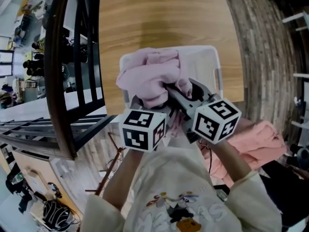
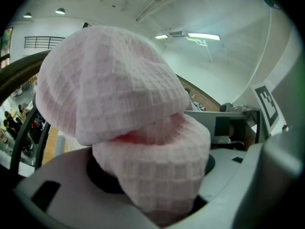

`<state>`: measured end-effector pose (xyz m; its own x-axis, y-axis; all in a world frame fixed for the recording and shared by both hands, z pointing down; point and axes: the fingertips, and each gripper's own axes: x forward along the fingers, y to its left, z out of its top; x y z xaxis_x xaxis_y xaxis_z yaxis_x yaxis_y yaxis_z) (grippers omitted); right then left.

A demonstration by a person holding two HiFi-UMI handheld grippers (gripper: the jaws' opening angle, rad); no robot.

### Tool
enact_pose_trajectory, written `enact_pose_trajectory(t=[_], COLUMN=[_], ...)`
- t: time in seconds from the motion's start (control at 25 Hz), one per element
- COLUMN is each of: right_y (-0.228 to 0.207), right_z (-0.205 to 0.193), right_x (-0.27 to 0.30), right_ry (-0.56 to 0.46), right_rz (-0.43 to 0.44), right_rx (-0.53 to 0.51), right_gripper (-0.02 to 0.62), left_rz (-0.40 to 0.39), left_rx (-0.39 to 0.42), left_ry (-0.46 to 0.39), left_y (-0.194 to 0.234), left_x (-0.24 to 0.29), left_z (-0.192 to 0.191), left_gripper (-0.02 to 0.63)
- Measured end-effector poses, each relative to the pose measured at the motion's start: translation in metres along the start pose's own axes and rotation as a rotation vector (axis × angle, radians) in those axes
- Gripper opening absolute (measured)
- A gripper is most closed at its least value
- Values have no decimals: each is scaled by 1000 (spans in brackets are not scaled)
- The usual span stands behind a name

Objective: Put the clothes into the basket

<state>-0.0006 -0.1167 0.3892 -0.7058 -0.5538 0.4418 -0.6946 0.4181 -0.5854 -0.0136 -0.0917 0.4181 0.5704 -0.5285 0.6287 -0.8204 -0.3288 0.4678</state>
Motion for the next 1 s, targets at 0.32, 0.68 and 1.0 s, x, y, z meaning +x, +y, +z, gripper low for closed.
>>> enact_pose_trajectory(t=[0.32, 0.68, 1.0], right_y=[-19, -39, -56], right_z=[-10, -19, -27], right_x=[17, 29, 42], right_ry=[40, 74, 112], right_rz=[-19, -34, -56], right_rx=[50, 88, 123], right_gripper=[206, 206, 206], left_rz=[9, 8, 5], left_rx=[-22, -45, -66], left_ry=[45, 81, 117], left_y=[15, 25, 36], left_x=[18, 38, 54], left_z=[-8, -15, -22], left_gripper=[295, 295, 295])
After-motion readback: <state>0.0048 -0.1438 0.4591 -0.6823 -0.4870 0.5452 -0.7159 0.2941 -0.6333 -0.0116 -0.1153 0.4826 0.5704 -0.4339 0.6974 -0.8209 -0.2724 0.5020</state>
